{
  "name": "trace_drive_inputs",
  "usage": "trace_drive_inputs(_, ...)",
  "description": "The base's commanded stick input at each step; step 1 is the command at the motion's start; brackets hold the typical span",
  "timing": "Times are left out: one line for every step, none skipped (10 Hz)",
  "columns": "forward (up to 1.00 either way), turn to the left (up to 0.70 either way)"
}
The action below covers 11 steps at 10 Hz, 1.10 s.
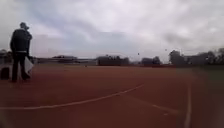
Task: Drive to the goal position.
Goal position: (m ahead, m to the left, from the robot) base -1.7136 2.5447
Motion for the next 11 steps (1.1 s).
trace_drive_inputs(0.70,0.00)
trace_drive_inputs(0.70,0.00)
trace_drive_inputs(0.70,0.00)
trace_drive_inputs(0.70,0.00)
trace_drive_inputs(0.70,0.00)
trace_drive_inputs(0.70,0.00)
trace_drive_inputs(0.70,0.00)
trace_drive_inputs(0.70,0.00)
trace_drive_inputs(0.70,0.00)
trace_drive_inputs(0.70,0.00)
trace_drive_inputs(0.70,0.00)
